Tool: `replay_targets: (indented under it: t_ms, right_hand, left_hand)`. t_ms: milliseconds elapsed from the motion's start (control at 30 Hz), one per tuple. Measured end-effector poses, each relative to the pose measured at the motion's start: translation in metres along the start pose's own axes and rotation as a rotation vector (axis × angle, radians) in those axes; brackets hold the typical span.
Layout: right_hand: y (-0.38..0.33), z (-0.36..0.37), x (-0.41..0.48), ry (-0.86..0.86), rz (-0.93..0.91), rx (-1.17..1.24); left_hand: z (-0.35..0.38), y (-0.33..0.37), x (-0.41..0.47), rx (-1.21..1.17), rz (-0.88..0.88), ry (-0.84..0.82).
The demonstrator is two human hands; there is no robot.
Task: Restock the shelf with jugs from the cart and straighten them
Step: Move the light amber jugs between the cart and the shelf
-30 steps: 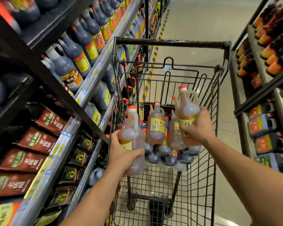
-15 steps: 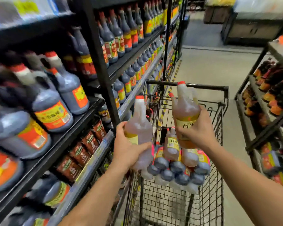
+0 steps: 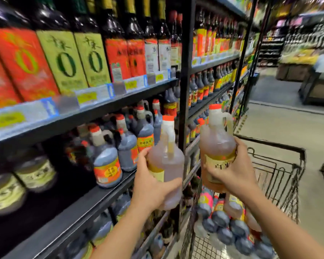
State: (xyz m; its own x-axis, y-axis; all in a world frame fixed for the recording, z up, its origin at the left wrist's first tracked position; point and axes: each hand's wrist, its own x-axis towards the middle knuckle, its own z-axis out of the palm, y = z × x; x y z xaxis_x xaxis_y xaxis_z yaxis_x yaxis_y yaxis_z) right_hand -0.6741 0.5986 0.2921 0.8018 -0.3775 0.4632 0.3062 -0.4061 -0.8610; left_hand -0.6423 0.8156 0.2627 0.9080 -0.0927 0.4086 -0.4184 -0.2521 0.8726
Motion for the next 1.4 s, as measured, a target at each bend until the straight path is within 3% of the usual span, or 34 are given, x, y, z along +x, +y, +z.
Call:
replay_targets:
  t_ms: [300,833,1100,1400]
  right_hand:
    - [-0.032,0.084,-0.058,-0.245,-0.115,0.048]
    - [-0.065,0.225,-0.123,-0.728,-0.124,0.277]
    - [-0.067,0.281,-0.13,-0.805,-0.09,0.328]
    - [-0.057,0.331,-0.118,-0.837,-0.047,0.346]
  left_hand:
    - [-0.102,-0.01,-0.063,0.08,-0.059,0.202]
    - [-0.217,-0.034,-0.141,0.245,-0.196,0.636]
    - [-0.238,-0.059,-0.129,0.277,-0.288,0.843]
    - [-0.247,-0.09,-0.103,0.309,-0.286,0.954]
